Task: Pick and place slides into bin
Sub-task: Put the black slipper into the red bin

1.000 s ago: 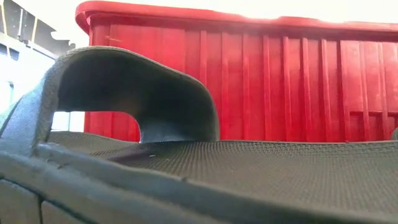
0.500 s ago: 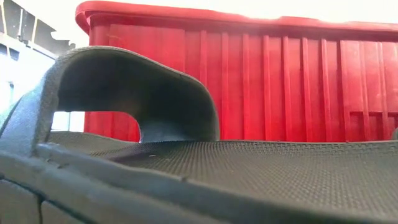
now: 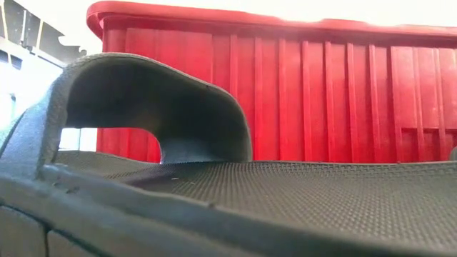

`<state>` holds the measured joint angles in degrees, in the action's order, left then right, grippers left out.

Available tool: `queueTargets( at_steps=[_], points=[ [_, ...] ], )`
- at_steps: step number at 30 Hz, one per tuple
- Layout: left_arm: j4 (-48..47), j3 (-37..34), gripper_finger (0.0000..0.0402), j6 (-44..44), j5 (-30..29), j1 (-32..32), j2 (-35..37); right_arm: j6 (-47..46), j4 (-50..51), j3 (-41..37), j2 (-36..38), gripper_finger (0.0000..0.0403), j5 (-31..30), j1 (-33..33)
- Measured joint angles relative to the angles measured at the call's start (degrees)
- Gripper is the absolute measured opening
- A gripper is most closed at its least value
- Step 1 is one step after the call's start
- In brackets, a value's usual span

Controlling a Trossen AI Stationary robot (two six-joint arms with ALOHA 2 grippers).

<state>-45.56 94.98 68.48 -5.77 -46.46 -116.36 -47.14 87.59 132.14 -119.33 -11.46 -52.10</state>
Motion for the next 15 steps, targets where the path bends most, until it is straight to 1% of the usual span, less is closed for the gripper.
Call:
queueTargets(
  at_steps=[5,7,11,13,15],
  points=[
    [-0.5,0.0,0.0049,-4.2,-7.5,0.3,0.0,2.8,1.3,-1.0,-0.1,0.0126,0.3,0.0],
    [-0.3,0.0,0.0049,-4.7,-9.2,0.5,0.0,2.5,1.6,-1.4,0.0,0.014,-0.1,0.1],
    [-0.7,0.0,0.0049,-7.3,-12.1,0.7,-0.3,1.3,2.1,-1.8,-0.1,0.016,-4.4,0.2],
    [-0.9,0.0,0.0049,-8.5,-10.1,1.3,-1.0,-0.3,2.1,-1.8,-0.2,0.0164,-5.9,0.2],
    [-0.2,-0.1,0.0049,-9.0,-4.4,2.1,-1.2,-3.3,2.1,-1.8,-0.3,0.0167,-5.8,0.8]
  ],
)
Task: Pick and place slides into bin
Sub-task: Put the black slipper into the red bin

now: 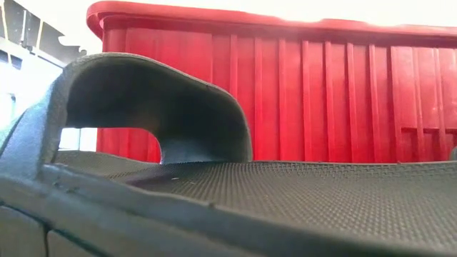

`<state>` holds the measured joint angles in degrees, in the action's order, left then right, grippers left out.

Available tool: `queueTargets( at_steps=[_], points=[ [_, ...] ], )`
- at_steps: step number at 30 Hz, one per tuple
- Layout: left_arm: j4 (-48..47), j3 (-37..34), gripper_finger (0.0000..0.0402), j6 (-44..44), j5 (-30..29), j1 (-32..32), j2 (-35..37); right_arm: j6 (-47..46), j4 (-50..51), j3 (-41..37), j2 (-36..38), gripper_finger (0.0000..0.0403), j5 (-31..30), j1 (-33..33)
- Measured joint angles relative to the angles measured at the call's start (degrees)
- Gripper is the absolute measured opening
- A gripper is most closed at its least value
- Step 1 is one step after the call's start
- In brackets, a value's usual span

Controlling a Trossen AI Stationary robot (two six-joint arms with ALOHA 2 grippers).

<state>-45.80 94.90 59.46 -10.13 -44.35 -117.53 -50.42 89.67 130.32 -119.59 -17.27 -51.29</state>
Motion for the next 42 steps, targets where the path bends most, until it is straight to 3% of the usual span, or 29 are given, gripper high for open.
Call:
queueTargets(
  at_steps=[2,7,11,19,33,42],
  points=[
    [3.6,0.2,0.0049,-1.7,4.7,0.6,-0.5,-2.6,0.2,0.0,0.0,0.0167,1.0,0.7],
    [11.3,0.1,0.0069,-7.2,4.4,0.9,-2.4,-3.0,0.3,0.0,0.0,0.0168,1.9,1.9],
    [16.6,0.2,0.0121,-8.5,4.6,1.1,-3.5,-2.1,0.3,0.0,0.0,0.0168,3.2,2.3],
    [14.1,0.1,0.0212,-1.9,1.9,3.7,-3.6,-2.1,-0.6,0.0,0.0,0.0168,5.4,2.6],
    [10.5,2.0,0.0183,-3.0,4.5,13.5,-3.5,1.4,0.4,0.0,0.0,0.0168,2.7,3.0],
    [-1.9,2.1,0.0182,1.3,4.2,14.8,-3.8,3.2,0.3,0.0,0.0,0.0168,0.2,3.1]
  ],
)
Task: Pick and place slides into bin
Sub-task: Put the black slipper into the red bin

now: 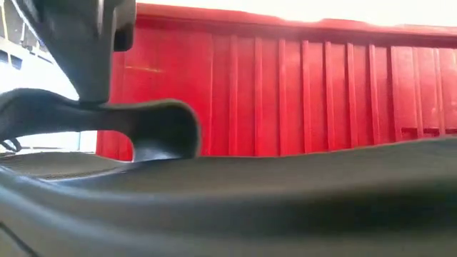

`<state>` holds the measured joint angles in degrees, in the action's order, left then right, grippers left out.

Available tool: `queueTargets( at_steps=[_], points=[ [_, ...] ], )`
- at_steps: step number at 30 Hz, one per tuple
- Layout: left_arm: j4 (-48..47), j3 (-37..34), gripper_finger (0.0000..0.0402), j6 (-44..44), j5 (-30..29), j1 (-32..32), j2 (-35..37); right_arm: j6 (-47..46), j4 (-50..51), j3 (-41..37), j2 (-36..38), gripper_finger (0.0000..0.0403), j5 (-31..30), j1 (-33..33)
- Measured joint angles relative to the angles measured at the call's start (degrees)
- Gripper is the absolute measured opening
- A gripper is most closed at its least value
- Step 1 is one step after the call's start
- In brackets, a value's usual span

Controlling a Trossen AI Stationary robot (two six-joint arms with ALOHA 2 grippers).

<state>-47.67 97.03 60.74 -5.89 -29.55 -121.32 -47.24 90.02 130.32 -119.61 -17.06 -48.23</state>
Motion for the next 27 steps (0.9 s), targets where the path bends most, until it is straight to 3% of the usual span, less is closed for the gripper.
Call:
queueTargets(
  at_steps=[11,21,27],
  points=[
    [-16.4,1.8,0.0182,4.5,5.1,0.3,0.0,1.2,0.0,0.0,0.0,0.0168,-0.5,0.3],
    [-29.0,10.4,0.0182,7.3,1.6,0.3,-0.1,1.3,0.0,0.0,0.0,0.0168,-2.1,0.3],
    [-27.6,10.6,0.0181,7.2,-0.8,0.3,-1.2,2.7,0.0,0.0,0.0,0.0168,-3.1,0.3]
  ],
)
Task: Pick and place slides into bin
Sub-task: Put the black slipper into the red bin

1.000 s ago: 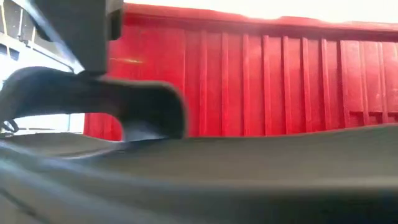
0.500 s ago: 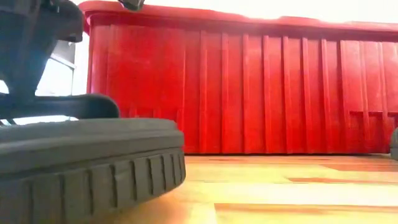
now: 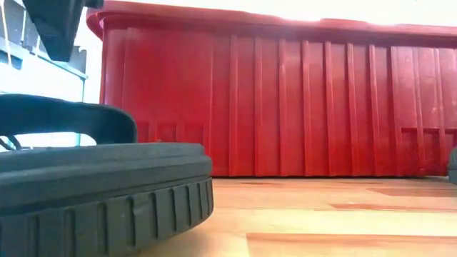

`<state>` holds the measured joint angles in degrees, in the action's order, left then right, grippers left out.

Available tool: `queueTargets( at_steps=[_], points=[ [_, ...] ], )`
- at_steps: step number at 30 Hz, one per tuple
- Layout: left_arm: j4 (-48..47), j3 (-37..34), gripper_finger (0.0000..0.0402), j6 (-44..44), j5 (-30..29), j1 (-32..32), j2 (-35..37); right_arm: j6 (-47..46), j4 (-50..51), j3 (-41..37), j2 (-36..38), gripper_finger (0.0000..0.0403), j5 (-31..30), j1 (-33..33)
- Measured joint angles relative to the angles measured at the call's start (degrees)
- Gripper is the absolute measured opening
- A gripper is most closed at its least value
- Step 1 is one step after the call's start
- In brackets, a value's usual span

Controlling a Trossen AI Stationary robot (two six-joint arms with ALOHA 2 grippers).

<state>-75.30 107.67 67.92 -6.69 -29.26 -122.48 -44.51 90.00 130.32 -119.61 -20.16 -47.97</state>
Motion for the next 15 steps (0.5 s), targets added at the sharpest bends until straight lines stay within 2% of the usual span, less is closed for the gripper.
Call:
queueTargets(
  at_steps=[9,15],
  points=[
    [-7.6,-0.1,0.0181,0.9,1.3,0.0,-6.5,0.0,-0.5,0.0,0.0,0.0168,-1.0,0.3],
    [-12.5,-0.2,0.0181,3.9,0.8,0.0,-7.2,0.0,-0.9,0.0,0.0,0.0168,-1.1,0.6]
  ],
)
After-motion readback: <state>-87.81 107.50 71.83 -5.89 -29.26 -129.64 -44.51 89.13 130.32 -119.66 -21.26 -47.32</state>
